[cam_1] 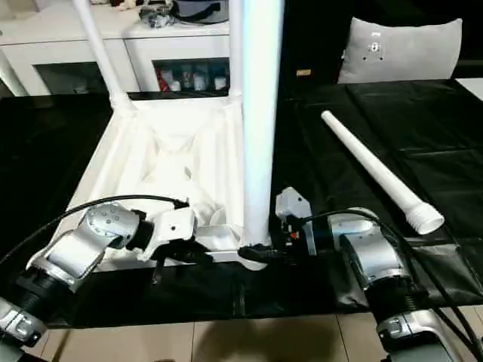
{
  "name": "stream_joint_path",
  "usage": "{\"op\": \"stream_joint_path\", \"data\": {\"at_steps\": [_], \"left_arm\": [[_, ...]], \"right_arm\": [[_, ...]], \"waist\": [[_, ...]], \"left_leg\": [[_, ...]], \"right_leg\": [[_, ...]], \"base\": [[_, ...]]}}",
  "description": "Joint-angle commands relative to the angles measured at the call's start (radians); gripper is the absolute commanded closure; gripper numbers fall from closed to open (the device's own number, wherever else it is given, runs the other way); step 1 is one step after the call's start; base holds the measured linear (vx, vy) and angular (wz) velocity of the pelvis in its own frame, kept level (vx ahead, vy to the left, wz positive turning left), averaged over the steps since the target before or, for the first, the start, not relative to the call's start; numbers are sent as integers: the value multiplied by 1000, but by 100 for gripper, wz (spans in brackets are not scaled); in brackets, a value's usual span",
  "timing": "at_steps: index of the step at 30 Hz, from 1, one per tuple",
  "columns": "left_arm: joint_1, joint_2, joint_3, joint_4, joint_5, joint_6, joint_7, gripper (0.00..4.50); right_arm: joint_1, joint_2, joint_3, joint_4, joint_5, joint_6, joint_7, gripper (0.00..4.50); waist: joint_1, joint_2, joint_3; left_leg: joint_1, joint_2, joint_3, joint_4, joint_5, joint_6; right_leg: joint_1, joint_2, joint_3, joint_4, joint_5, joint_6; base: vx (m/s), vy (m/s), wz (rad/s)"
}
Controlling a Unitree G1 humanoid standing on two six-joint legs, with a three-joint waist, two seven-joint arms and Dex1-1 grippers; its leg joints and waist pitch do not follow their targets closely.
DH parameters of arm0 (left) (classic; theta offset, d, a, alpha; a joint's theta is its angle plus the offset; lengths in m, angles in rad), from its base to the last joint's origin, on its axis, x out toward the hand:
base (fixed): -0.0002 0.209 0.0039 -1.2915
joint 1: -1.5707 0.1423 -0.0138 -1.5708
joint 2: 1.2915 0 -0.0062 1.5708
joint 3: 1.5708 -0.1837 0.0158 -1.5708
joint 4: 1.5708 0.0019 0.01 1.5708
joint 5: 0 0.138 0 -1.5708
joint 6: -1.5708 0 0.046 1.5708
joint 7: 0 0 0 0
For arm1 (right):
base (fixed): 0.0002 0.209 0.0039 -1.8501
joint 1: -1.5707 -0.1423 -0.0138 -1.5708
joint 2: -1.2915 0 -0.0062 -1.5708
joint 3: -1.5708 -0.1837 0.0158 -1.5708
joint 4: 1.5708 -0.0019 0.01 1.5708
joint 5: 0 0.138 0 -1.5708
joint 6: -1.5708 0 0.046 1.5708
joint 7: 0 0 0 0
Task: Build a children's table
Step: Rotate leg to tighten
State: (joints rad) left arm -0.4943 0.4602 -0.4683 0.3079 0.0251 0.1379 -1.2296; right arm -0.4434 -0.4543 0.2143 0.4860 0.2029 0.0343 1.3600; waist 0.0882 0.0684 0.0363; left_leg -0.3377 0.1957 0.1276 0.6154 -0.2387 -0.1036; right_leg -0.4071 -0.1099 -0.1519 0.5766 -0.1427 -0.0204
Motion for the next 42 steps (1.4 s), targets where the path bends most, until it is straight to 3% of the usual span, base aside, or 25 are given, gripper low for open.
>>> {"op": "stream_joint_path", "data": {"at_steps": [1,7,11,14,16,18,19,20,21,23,25,26,28,30,33,34,36,37,38,39,40,42], "left_arm": [[7,3,-55,-5,23,-14,-57,450],[26,9,-45,-24,8,6,-54,450],[53,-11,-8,-82,-48,109,-32,450],[63,-37,11,-108,-57,178,20,450],[78,-128,72,-153,-82,324,168,450],[78,-173,102,-165,-96,377,231,450],[78,-188,112,-169,-100,394,252,450],[70,-243,145,-171,-108,439,323,450],[69,-253,150,-171,-109,445,336,450],[50,-341,196,-146,-96,469,464,450],[34,-402,229,-121,-82,475,556,450],[28,-414,235,-112,-75,466,580,450],[19,-431,244,-112,-60,476,612,450],[10,-428,240,-105,-43,479,625,450],[3,-420,236,-96,-32,480,628,450],[0,-413,235,-88,-26,481,631,450],[-2,-409,233,-83,-22,481,638,450],[-2,-409,233,-83,-22,481,638,450],[-2,-391,218,-64,-5,460,649,450],[-1,-388,215,-63,-2,456,650,450],[-1,-376,208,-42,19,431,665,450],[-5,-371,207,-28,26,409,668,450]], "right_arm": [[-19,0,16,7,2,3,11,166],[1,13,8,-5,18,32,30,181],[32,40,-21,-57,71,110,-9,182],[34,75,-42,-67,81,166,-89,183],[14,166,-81,-17,40,190,-309,183],[-4,208,-105,22,28,189,-409,183],[-11,221,-114,36,25,189,-442,183],[-37,267,-156,79,48,200,-528,183],[-41,275,-163,85,52,201,-542,183],[-67,326,-189,138,39,168,-663,183],[-81,359,-202,172,18,159,-764,183],[-84,366,-210,182,13,148,-793,183],[-84,387,-241,188,15,158,-827,183],[-80,396,-258,185,19,164,-836,127],[-72,394,-261,179,16,158,-837,110],[-58,384,-261,167,4,136,-840,94],[-48,377,-259,158,5,118,-834,81],[-48,377,-259,158,5,118,-834,70],[-2,350,-251,98,5,111,-816,51],[7,346,-251,86,6,113,-811,51],[64,326,-263,-1,24,136,-785,42],[95,312,-269,-48,33,141,-771,27]], "waist": [[-8,-19,-61],[-8,-15,-62],[-9,-14,-62],[-15,-15,-55],[-28,-15,-50],[-47,-14,-46],[-69,-19,-46],[-73,-19,-46],[-94,-18,-45],[-117,-20,-47],[-128,-22,-47],[-131,-27,-49],[-131,-23,-53],[-127,-21,-57],[-119,-20,-62],[-116,-5,-65],[-110,-10,-73],[-102,-12,-70],[-102,-23,-68],[-91,-18,-68],[-84,-24,-63],[-78,-26,-60]], "left_leg": [[-20,29,16,-81,-105,112],[-21,29,16,-81,-104,115],[-21,31,16,-83,-108,110],[-21,27,17,-87,-138,98],[-17,23,18,-90,-181,68],[-17,14,15,-87,-210,42],[-32,9,9,-87,-227,40],[-30,8,9,-86,-236,45],[-25,5,12,-80,-253,52],[-32,2,9,-75,-258,67],[-27,-4,10,-69,-260,72],[-31,-5,10,-69,-253,78],[-34,-1,9,-71,-221,99],[-38,4,7,-75,-175,113],[-42,10,6,-75,-113,138],[-40,12,5,-71,-73,146],[-47,11,6,-64,2,169],[-46,10,9,-63,15,186],[-46,11,12,-64,9,191],[-40,10,14,-63,4,193],[-40,12,14,-67,-13,194],[-41,12,15,-71,-41,178]], "right_leg": [[69,-44,60,-57,-322,-180],[70,-43,59,-55,-308,-186],[71,-43,61,-54,-295,-192],[70,-41,59,-63,-351,-175],[68,-41,56,-74,-438,-143],[68,-42,42,-86,-526,-109],[79,-41,34,-89,-555,-77],[75,-41,32,-96,-569,-65],[64,-40,31,-102,-582,-66],[65,-40,21,-109,-595,-54],[58,-36,14,-116,-609,-49],[62,-37,15,-115,-605,-46],[62,-38,21,-109,-560,-60],[65,-39,29,-99,-484,-91],[72,-39,35,-79,-363,-144],[72,-39,37,-72,-300,-167],[77,-38,39,-56,-196,-198],[75,-39,40,-57,-186,-205],[73,-38,40,-60,-201,-205],[71,-37,41,-61,-230,-194],[72,-35,41,-69,-267,-176],[73,-36,42,-74,-318,-151]], "base": [[0,0,0],[0,0,0],[0,0,0],[0,0,0],[0,0,0],[0,0,0],[0,0,0],[0,0,0],[0,0,0],[0,0,0],[0,0,0],[0,0,0],[0,0,0],[0,0,0],[0,0,0],[0,0,0],[0,0,0],[0,0,0],[0,0,0],[0,0,0],[0,0,0],[0,0,0]]}}
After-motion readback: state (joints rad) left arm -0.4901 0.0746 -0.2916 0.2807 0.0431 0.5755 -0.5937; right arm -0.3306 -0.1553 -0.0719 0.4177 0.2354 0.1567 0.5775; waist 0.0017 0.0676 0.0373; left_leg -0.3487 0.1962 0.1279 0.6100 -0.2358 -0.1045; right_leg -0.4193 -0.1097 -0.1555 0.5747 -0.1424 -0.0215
